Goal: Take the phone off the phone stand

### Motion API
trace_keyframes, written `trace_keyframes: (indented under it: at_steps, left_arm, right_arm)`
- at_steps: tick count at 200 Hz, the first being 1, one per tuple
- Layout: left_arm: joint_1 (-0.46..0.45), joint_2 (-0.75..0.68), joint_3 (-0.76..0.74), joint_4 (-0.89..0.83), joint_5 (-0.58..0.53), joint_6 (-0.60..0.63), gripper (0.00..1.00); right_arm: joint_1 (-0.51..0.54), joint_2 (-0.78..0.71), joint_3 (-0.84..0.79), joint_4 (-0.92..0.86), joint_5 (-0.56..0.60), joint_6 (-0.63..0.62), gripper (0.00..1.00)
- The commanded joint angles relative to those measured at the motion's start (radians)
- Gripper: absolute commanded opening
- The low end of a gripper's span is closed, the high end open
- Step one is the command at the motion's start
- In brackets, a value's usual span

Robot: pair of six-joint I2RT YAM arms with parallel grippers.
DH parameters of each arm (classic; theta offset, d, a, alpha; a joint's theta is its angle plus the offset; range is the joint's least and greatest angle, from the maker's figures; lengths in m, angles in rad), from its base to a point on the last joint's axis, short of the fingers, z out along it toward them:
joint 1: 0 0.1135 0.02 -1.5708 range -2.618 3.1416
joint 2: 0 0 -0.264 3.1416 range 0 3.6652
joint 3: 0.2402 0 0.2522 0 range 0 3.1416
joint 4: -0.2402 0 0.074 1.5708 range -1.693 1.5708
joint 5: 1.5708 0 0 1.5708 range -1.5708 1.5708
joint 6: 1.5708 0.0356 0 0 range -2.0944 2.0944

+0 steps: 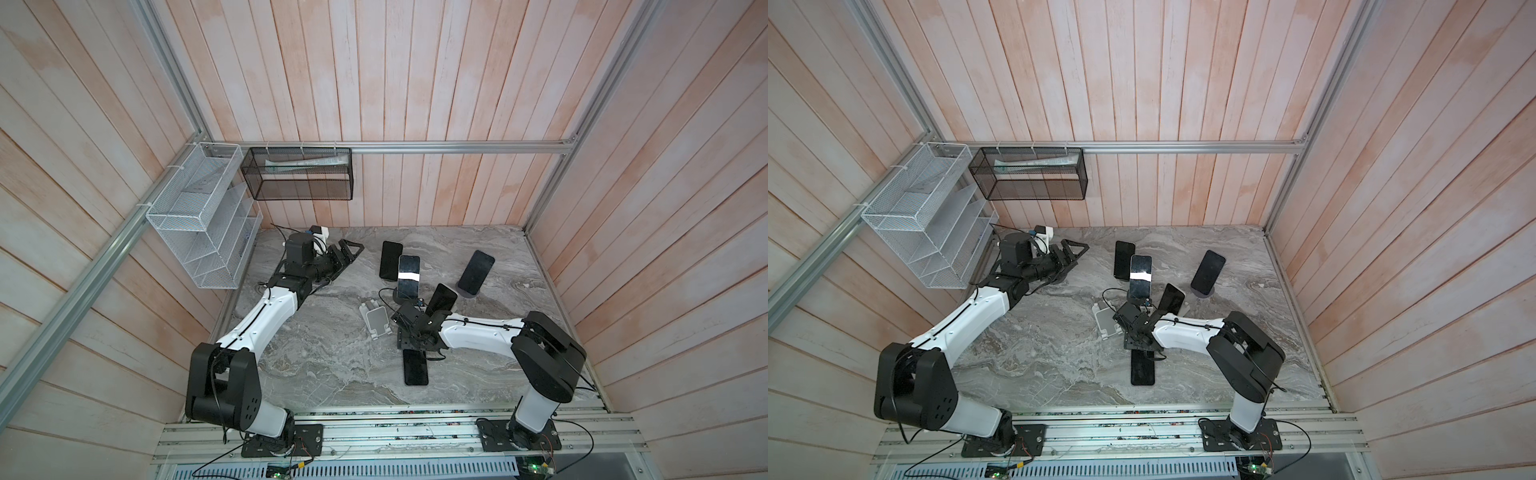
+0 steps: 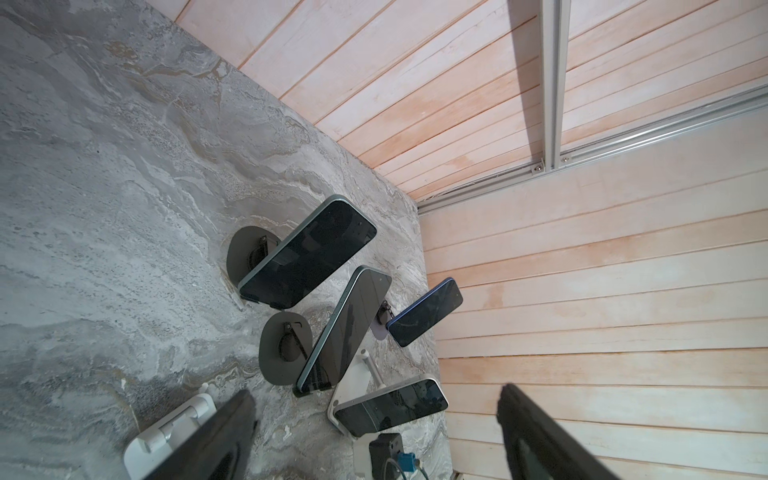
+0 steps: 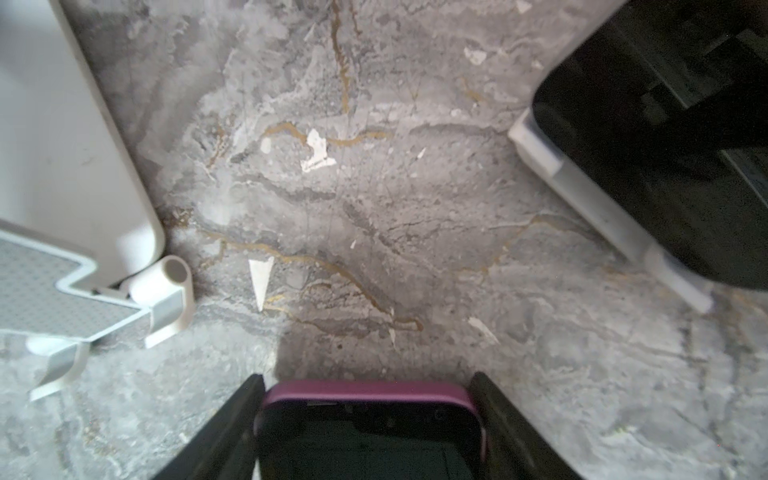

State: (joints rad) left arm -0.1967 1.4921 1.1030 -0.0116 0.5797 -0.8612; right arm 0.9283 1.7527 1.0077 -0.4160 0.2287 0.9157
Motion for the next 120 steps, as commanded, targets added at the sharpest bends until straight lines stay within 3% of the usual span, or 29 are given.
trace_keyframes:
  at_steps: [1,99,120]
  left_arm:
    - [0.002,-0.005,-0.014,0.032,0.007,-0.017,0.93]
    - [0.012,0.028,0.006,-0.016,-0.038,0.028,0.93]
    - [0.019,0.025,0.002,0.009,0.01,0.005,0.93]
  right_arm:
    - [-0.005,0.027,0.0,0.004,0.007,0.026,0.66]
    - [-0.022,0.076,0.011,0.008,0.0,0.005,0.72]
    - [-0.022,0.081,-0.004,0.02,0.007,0.01,0.73]
